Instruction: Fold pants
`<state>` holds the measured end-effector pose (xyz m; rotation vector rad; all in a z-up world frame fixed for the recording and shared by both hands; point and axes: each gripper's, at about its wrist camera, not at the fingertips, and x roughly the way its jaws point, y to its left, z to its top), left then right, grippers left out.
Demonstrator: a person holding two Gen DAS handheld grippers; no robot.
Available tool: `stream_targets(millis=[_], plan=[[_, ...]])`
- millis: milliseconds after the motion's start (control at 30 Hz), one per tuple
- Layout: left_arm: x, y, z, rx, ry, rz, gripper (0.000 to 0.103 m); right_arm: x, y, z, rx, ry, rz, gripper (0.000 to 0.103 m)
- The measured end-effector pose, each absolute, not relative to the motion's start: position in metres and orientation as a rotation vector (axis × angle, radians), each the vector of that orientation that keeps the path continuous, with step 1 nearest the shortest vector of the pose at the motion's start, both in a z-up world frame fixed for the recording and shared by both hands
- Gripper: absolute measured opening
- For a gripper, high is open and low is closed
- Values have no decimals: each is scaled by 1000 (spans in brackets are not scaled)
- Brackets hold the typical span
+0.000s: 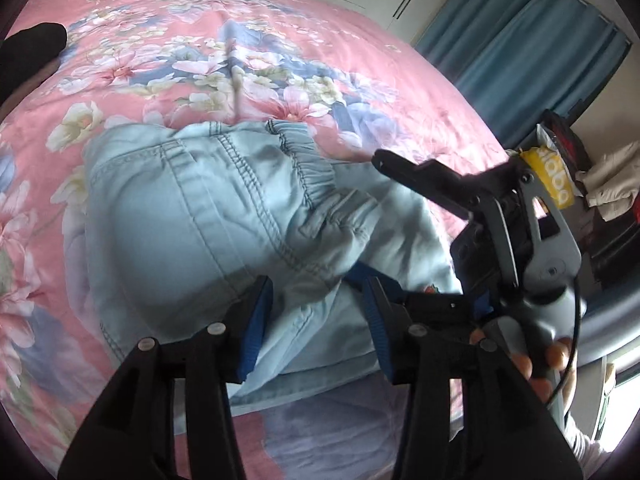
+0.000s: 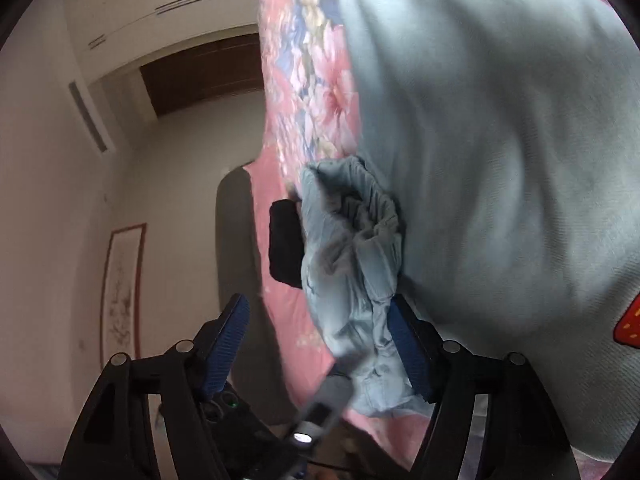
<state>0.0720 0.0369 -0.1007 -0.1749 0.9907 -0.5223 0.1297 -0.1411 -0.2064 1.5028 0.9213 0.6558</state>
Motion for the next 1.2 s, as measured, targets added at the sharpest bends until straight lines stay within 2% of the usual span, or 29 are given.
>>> stream_targets(millis=[33, 133, 200, 233, 267, 333, 433, 600, 733, 833, 1033, 1133, 1200], plan=[[69, 39, -100, -193, 996, -534, 47, 132, -140, -206, 1491, 934, 653, 71], [59, 59, -95, -241, 990, -543, 59, 135, -146, -198, 1399, 963, 615, 71], [47, 73, -94, -290, 985, -530, 61, 137, -145, -191, 1305, 976, 561, 64], [42, 81, -95, -330, 988, -526, 61, 137, -141, -190, 1254, 989, 528, 55], [38, 89, -96, -362, 991, -511, 63, 141, -135, -189, 1216, 1002, 502, 42], [36, 105, -97, -413, 994, -462, 63, 139, -132, -191, 1168, 1016, 462, 31], [29, 126, -101, -474, 1007, -418, 63, 131, -131, -179, 1100, 977, 440, 24], [25, 140, -97, -506, 993, -386, 63, 108, -150, -116, 972, 806, 495, 22], [23, 139, -101, -519, 1002, -390, 63, 82, -179, -91, 889, 709, 419, 22], [23, 135, -107, -517, 1024, -397, 63, 70, -199, -103, 870, 706, 325, 22], [34, 117, -109, -480, 1049, -413, 63, 61, -226, -177, 907, 849, 133, 22], [38, 106, -105, -439, 1048, -428, 63, 57, -235, -180, 946, 854, 163, 22], [42, 99, -101, -406, 1043, -435, 63, 58, -237, -171, 897, 881, 175, 26]])
